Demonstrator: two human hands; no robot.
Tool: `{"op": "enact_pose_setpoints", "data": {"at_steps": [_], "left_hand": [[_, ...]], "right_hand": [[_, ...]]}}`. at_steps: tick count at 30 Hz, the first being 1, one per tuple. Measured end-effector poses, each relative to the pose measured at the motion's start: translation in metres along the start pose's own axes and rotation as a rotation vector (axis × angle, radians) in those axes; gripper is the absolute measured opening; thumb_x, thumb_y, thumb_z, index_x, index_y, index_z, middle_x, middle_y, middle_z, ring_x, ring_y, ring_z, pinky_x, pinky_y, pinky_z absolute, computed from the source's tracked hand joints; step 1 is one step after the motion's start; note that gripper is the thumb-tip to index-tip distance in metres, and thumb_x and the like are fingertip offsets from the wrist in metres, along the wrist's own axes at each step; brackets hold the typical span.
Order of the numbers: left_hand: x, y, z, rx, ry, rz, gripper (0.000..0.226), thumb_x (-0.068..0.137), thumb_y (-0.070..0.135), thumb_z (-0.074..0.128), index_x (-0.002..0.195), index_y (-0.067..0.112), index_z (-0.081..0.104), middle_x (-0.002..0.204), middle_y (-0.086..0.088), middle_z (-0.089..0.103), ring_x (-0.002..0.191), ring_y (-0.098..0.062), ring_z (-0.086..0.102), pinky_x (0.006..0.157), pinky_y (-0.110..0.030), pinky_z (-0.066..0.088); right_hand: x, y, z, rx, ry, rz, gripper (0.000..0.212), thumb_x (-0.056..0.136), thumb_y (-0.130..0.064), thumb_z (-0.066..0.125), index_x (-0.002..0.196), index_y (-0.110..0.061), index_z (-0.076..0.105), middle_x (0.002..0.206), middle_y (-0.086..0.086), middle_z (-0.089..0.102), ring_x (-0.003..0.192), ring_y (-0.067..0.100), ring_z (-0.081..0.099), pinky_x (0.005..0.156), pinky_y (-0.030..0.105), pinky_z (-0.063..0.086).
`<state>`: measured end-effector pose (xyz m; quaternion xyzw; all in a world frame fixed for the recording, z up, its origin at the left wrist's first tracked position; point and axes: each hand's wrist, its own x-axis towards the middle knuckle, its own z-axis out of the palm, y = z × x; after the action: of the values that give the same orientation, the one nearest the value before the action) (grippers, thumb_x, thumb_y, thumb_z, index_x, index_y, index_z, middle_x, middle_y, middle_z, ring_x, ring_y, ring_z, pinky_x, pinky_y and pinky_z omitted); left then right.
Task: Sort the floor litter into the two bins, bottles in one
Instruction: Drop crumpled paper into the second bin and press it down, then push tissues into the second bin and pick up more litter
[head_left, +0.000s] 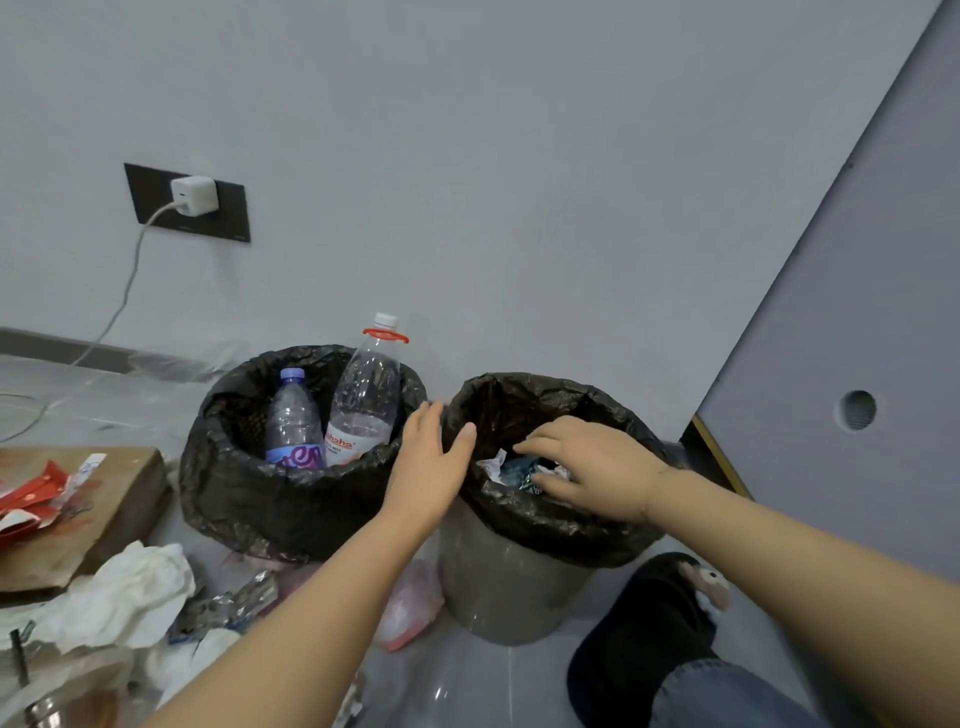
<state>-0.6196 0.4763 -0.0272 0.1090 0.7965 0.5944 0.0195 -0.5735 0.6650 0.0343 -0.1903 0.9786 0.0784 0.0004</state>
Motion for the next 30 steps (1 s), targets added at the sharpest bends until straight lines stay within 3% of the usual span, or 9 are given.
{"op": "enact_pose_setpoints", "data": {"at_steps": [4, 7, 11, 14, 19, 22, 24, 28, 30], "left_hand": [[-0.035, -0.006, -0.038, -0.159, 0.116, -0.033, 0.033, 0.095, 0.013, 0.053, 0.127, 0.017, 0.057, 0.126, 0.003, 0.060, 0.112, -0.010, 0.056, 0.097, -0.025, 0.043], [-0.076, -0.034, -0.073, -0.119, 0.179, -0.092, 0.032, 0.089, 0.000, 0.053, 0.105, 0.025, 0.064, 0.103, 0.008, 0.068, 0.098, -0.011, 0.063, 0.086, -0.028, 0.050], [-0.124, -0.079, -0.119, 0.140, 0.185, -0.215, 0.025, 0.087, 0.002, 0.056, 0.094, 0.023, 0.069, 0.096, 0.006, 0.069, 0.091, -0.011, 0.063, 0.081, -0.025, 0.048], [-0.147, -0.101, -0.145, 0.288, 0.046, -0.284, 0.023, 0.087, 0.005, 0.056, 0.092, 0.024, 0.068, 0.098, 0.003, 0.069, 0.092, -0.014, 0.063, 0.084, -0.027, 0.048], [-0.154, -0.119, -0.174, 0.407, -0.107, -0.289, 0.015, 0.088, 0.010, 0.060, 0.096, 0.021, 0.065, 0.095, 0.004, 0.065, 0.083, -0.012, 0.059, 0.074, -0.024, 0.047], [-0.145, -0.118, -0.169, 0.776, -0.424, -0.140, 0.024, 0.087, 0.025, 0.064, 0.110, 0.023, 0.062, 0.102, 0.008, 0.064, 0.090, -0.011, 0.060, 0.080, -0.026, 0.049], [-0.143, -0.116, -0.161, 0.848, -0.607, -0.043, 0.034, 0.083, 0.028, 0.069, 0.115, 0.024, 0.059, 0.108, 0.006, 0.063, 0.095, -0.011, 0.058, 0.082, -0.027, 0.049], [-0.146, -0.135, -0.157, 0.971, -0.696, 0.048, 0.050, 0.075, 0.041, 0.074, 0.122, 0.031, 0.058, 0.118, 0.004, 0.048, 0.111, -0.013, 0.041, 0.089, -0.030, 0.039], [-0.155, -0.148, -0.153, 0.991, -0.687, 0.080, 0.042, 0.077, 0.044, 0.071, 0.116, 0.032, 0.063, 0.115, 0.005, 0.045, 0.110, -0.014, 0.037, 0.088, -0.031, 0.035]], "right_hand": [[0.005, -0.039, -0.021, 0.084, 0.086, -0.060, 0.035, 0.094, -0.033, 0.048, 0.127, -0.024, 0.056, 0.120, -0.004, 0.058, 0.115, 0.016, 0.047, 0.095, 0.034, 0.042], [0.009, -0.079, -0.028, 0.128, 0.109, -0.168, 0.032, 0.093, -0.028, 0.049, 0.124, -0.023, 0.057, 0.114, -0.001, 0.059, 0.110, 0.016, 0.049, 0.093, 0.033, 0.042], [0.027, -0.139, -0.014, 0.053, -0.163, -0.314, 0.036, 0.091, -0.027, 0.050, 0.126, -0.023, 0.056, 0.116, 0.002, 0.061, 0.109, 0.022, 0.054, 0.092, 0.037, 0.045], [0.044, -0.181, 0.009, -0.007, -0.314, -0.318, 0.037, 0.089, -0.024, 0.051, 0.126, -0.022, 0.056, 0.116, 0.003, 0.062, 0.107, 0.026, 0.055, 0.084, 0.034, 0.047], [0.056, -0.227, 0.042, 0.017, -0.560, -0.317, 0.034, 0.088, -0.031, 0.056, 0.119, -0.019, 0.060, 0.116, 0.005, 0.062, 0.105, 0.028, 0.057, 0.084, 0.033, 0.049], [0.054, -0.224, 0.044, -0.070, -0.681, -0.345, 0.033, 0.088, -0.031, 0.057, 0.114, -0.012, 0.063, 0.112, 0.009, 0.064, 0.103, 0.030, 0.058, 0.081, 0.035, 0.048], [0.048, -0.219, 0.040, -0.040, -0.710, -0.336, 0.034, 0.089, -0.031, 0.057, 0.119, -0.016, 0.061, 0.115, 0.005, 0.062, 0.105, 0.026, 0.057, 0.080, 0.030, 0.044], [0.039, -0.208, 0.038, 0.015, -0.717, -0.336, 0.034, 0.089, -0.028, 0.057, 0.123, -0.024, 0.057, 0.115, -0.001, 0.062, 0.104, 0.020, 0.056, 0.081, 0.026, 0.042], [0.034, -0.206, 0.045, 0.020, -0.746, -0.332, 0.035, 0.089, -0.029, 0.058, 0.123, -0.025, 0.057, 0.113, -0.002, 0.062, 0.101, 0.017, 0.055, 0.077, 0.024, 0.039]]}}
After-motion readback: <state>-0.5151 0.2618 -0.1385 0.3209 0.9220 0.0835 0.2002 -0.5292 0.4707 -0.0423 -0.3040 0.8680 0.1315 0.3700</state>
